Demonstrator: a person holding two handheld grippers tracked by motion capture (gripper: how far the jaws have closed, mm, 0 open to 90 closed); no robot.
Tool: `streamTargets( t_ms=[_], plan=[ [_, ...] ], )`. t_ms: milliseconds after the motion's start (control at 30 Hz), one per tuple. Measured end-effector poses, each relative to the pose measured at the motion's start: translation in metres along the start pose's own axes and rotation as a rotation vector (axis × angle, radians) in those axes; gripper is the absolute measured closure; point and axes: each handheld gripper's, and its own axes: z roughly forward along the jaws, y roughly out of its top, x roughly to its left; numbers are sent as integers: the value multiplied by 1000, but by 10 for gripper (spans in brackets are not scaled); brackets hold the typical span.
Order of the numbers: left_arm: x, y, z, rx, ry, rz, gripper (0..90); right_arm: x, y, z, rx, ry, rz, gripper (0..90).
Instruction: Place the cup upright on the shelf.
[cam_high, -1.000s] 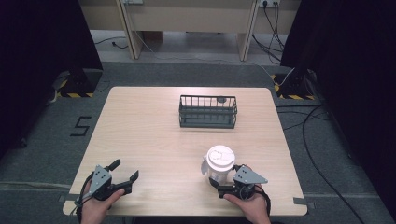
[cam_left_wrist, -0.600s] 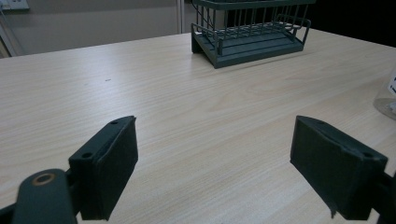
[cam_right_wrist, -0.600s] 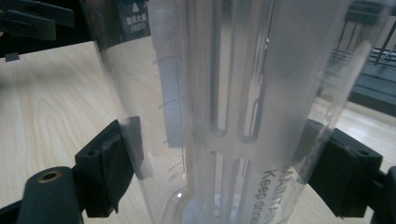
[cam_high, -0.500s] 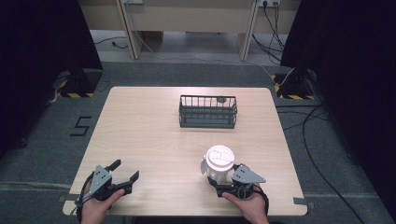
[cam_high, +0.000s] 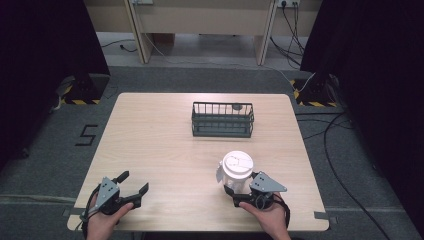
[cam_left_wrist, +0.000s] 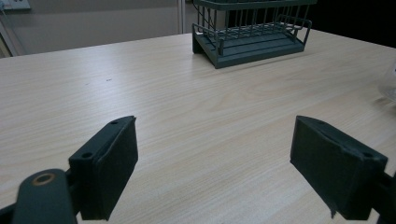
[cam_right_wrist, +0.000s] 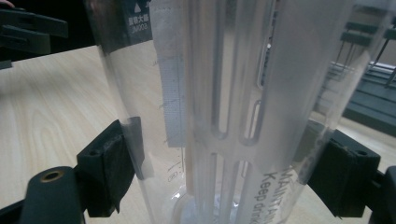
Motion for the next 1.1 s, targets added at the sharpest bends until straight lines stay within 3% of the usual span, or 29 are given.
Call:
streamTargets(
  t_ms=[733, 1100],
  plan=[
    [1, 0, 0, 0, 1, -10, 146, -23, 22, 11, -1, -49, 22, 189],
    [1, 0, -1, 0, -1, -10, 146, -33, 36, 21, -2, -72, 8, 189]
  ],
)
